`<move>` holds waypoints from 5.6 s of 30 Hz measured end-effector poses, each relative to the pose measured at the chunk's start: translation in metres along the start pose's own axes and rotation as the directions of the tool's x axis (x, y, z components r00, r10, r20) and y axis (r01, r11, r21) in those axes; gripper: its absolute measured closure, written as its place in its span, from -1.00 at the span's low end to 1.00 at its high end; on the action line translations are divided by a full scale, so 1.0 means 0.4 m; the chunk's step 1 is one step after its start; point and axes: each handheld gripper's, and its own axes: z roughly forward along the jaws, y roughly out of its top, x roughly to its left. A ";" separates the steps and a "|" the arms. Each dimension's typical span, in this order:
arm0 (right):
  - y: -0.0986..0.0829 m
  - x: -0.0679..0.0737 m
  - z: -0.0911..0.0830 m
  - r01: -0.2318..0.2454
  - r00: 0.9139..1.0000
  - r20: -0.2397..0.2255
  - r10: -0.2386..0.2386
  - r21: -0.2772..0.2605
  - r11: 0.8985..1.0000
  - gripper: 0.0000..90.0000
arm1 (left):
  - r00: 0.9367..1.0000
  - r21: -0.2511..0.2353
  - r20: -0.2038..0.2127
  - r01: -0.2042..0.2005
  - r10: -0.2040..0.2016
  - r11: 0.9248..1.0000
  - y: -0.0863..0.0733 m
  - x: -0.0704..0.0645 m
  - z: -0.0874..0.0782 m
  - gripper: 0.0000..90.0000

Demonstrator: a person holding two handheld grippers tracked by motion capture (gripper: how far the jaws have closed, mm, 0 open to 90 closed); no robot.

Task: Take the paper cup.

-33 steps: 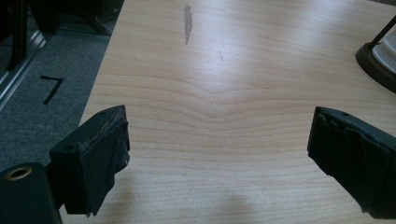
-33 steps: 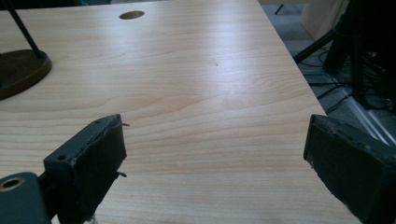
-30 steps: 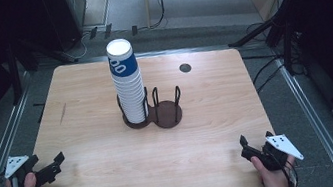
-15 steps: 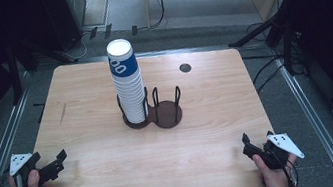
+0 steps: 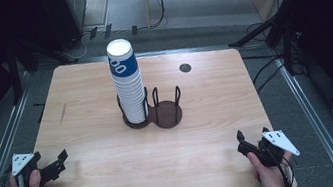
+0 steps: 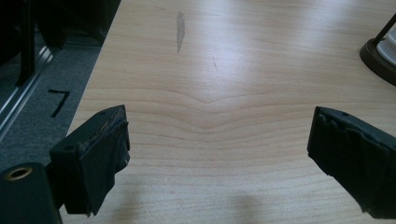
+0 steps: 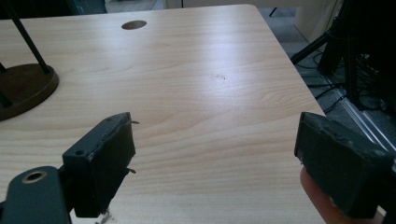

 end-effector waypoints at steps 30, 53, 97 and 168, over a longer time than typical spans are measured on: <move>0.103 0.104 -0.003 0.027 0.992 -0.119 -0.031 -0.037 0.999 -0.79 | 1.000 -0.015 0.006 -0.025 0.025 1.000 -0.005 -0.009 -0.005 -0.85; 0.194 0.271 0.028 0.074 0.974 -0.207 -0.091 -0.090 0.993 -0.79 | 1.000 -0.011 0.005 -0.028 0.028 1.000 -0.002 -0.010 0.001 -0.85; 0.281 0.468 0.066 0.094 0.943 -0.307 -0.129 -0.126 0.988 -0.78 | 1.000 -0.011 0.009 -0.025 0.026 1.000 -0.002 -0.010 0.001 -0.85; 0.440 0.720 0.134 0.081 0.885 -0.442 -0.146 -0.164 0.983 -0.78 | 0.999 -0.001 0.034 -0.023 0.023 1.000 0.000 -0.008 0.004 -0.85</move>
